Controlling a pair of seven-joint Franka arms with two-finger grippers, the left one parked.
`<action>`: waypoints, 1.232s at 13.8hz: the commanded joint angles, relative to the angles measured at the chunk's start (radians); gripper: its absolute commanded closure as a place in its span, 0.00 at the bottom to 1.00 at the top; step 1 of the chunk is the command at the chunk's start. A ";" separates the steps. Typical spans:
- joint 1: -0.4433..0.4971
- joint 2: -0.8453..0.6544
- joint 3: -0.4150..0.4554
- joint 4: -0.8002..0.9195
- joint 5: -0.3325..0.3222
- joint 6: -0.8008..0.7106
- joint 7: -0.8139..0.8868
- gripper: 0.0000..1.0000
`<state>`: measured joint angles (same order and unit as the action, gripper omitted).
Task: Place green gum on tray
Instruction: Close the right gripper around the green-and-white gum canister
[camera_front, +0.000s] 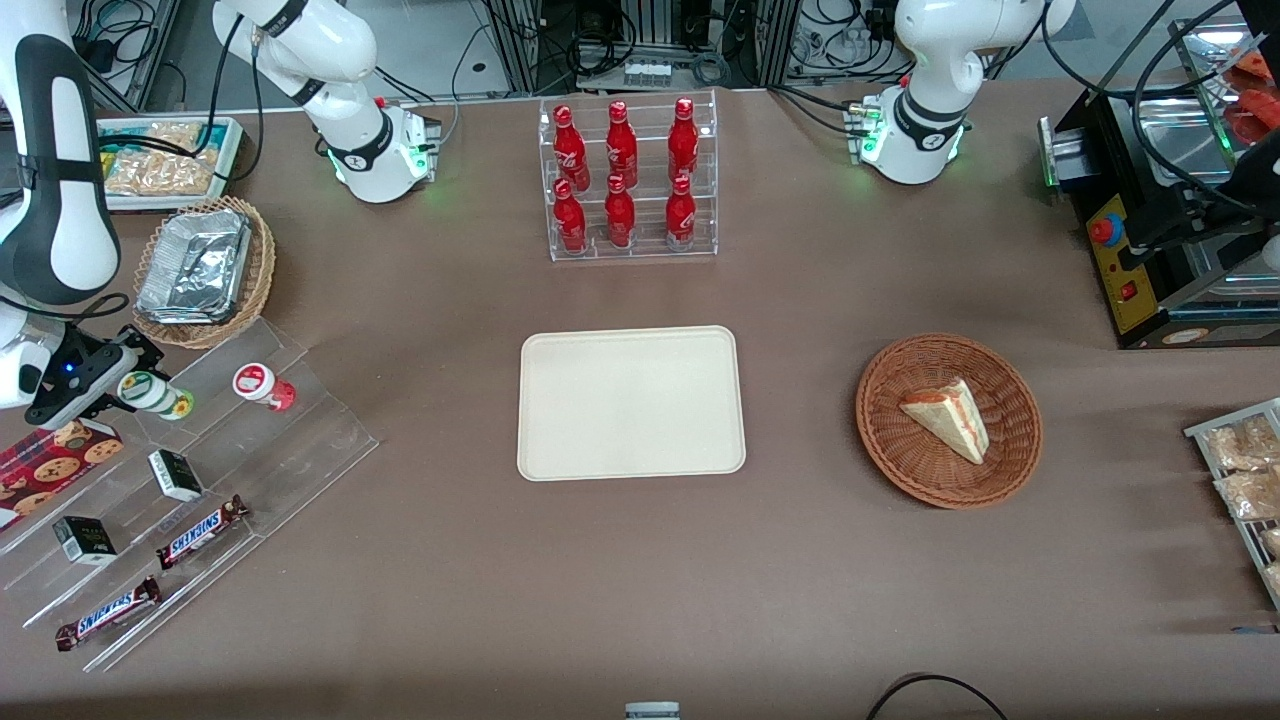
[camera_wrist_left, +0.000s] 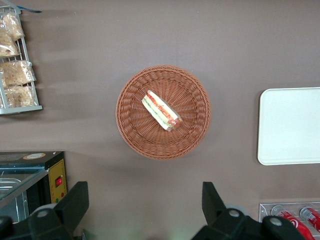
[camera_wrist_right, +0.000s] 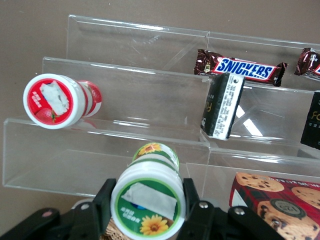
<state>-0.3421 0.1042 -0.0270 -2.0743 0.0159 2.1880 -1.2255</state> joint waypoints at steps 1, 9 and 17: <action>-0.002 -0.026 0.007 -0.010 -0.004 0.013 -0.006 1.00; 0.102 -0.021 0.013 0.137 -0.007 -0.151 0.177 1.00; 0.388 -0.015 0.013 0.143 -0.014 -0.235 0.715 1.00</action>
<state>-0.0221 0.0797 -0.0069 -1.9518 0.0157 1.9871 -0.6500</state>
